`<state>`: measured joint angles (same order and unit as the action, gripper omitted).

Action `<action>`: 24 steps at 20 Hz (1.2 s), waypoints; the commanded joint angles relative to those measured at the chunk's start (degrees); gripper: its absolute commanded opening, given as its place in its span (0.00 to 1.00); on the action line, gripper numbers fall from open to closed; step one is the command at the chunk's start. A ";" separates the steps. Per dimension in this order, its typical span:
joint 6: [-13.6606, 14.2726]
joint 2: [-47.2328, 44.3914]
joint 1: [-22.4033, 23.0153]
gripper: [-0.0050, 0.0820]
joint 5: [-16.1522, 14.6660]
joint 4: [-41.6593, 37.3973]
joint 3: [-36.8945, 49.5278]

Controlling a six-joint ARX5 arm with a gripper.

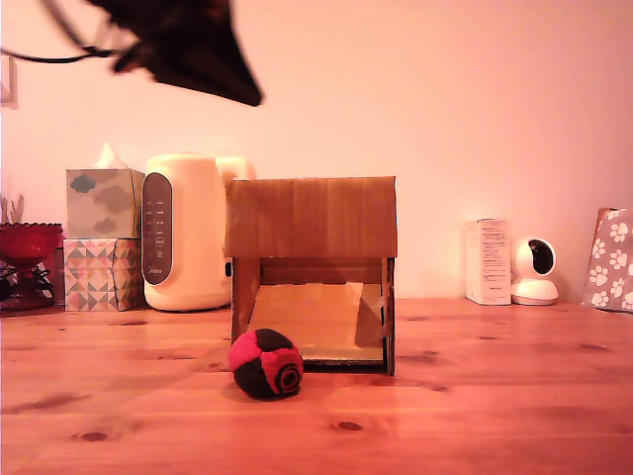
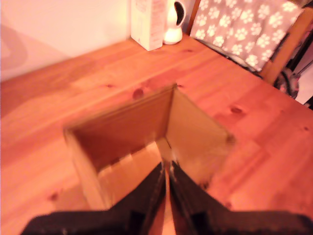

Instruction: Drop the footbag into the cardboard dice tower

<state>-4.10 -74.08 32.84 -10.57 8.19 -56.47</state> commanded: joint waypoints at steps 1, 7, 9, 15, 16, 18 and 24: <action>-0.26 0.68 -0.04 0.04 -0.63 -2.21 3.98; -2.03 8.35 0.15 0.04 -2.03 -8.11 16.26; -2.03 11.26 0.00 0.04 -1.79 -8.76 19.61; -2.99 19.26 -0.87 0.04 -0.28 -9.57 26.25; -3.04 20.59 -1.51 0.04 -0.26 -9.68 27.26; -3.06 23.23 -3.34 0.04 -0.31 -9.46 29.22; -3.41 32.26 -8.94 0.04 -0.31 -5.46 33.99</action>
<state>-7.31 -42.39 24.36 -10.81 2.55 -23.73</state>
